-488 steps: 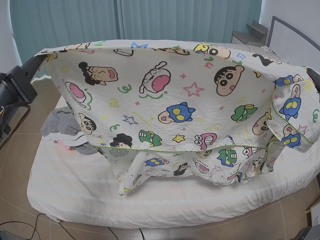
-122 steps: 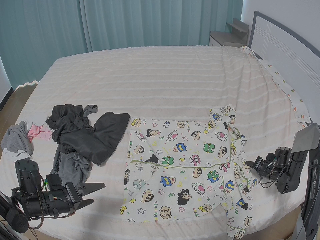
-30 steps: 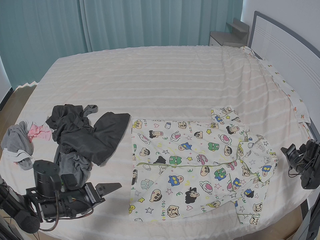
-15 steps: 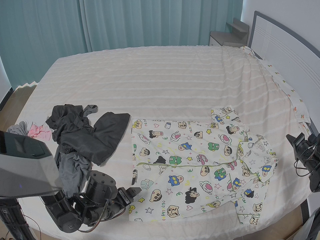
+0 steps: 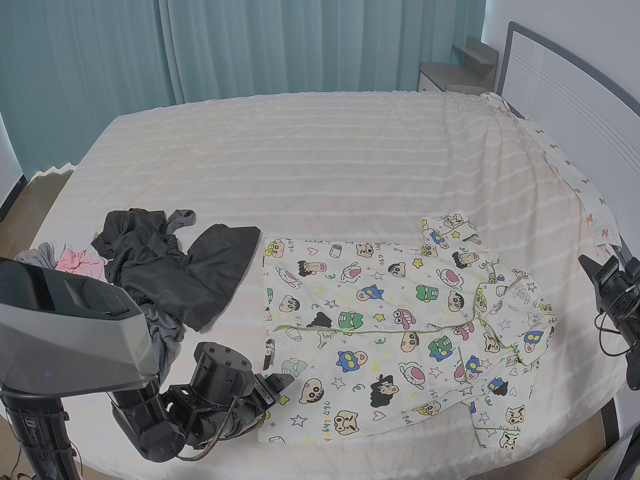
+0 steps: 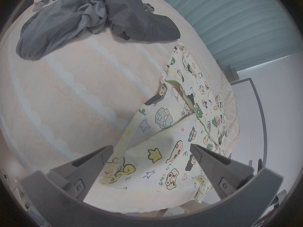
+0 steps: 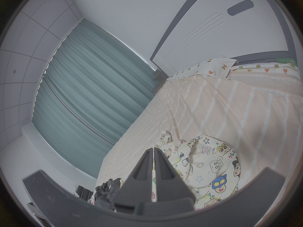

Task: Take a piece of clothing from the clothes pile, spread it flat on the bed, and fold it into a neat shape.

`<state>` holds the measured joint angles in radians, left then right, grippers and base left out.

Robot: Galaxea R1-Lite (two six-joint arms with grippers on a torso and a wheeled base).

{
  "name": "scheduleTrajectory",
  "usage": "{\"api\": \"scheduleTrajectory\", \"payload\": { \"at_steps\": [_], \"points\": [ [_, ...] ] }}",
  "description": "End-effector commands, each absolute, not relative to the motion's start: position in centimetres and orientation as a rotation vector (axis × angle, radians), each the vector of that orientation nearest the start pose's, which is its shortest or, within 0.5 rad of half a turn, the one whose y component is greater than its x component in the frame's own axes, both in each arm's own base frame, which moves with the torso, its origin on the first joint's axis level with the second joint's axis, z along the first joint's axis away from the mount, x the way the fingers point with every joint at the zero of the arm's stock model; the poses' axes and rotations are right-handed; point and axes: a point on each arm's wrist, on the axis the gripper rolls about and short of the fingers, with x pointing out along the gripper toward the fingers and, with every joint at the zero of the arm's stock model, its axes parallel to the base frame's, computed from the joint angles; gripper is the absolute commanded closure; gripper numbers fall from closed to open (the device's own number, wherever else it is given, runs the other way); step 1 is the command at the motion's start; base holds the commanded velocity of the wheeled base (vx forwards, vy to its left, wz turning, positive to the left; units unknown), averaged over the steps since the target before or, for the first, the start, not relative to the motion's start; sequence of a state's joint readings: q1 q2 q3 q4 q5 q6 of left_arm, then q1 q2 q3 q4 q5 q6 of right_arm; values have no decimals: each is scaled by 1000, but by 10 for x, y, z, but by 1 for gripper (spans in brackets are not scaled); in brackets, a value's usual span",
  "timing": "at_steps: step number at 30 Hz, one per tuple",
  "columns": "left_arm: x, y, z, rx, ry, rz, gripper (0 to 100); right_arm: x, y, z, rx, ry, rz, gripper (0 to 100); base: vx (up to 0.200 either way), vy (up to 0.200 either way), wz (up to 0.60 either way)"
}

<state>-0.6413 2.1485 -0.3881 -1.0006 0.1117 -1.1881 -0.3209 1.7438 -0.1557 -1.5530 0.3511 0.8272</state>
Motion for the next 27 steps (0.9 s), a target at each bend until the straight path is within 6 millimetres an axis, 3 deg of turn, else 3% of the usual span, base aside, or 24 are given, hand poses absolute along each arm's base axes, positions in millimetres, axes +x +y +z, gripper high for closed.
{"api": "scheduleTrajectory", "payload": {
  "at_steps": [1,6,7,21,22,24,27],
  "points": [
    [230,-169,-8,-831,897,-20,0,213,-62,121,829,19,28,100,0,0,0],
    [236,-179,-12,-824,892,-34,0,213,-62,122,826,17,31,100,0,0,0],
    [238,-180,-12,-826,886,-39,100,213,-62,122,822,17,31,100,0,0,0],
    [237,-181,-5,-816,830,-2,100,212,-62,121,806,20,29,100,0,0,0],
    [234,-182,16,-843,777,-40,100,212,-62,121,807,22,28,100,0,0,0],
    [230,-183,28,-853,754,-74,100,212,-62,121,805,22,28,100,0,0,0],
    [224,-182,29,-835,767,-82,100,212,-62,121,801,22,28,100,0,0,0]
  ]
}}
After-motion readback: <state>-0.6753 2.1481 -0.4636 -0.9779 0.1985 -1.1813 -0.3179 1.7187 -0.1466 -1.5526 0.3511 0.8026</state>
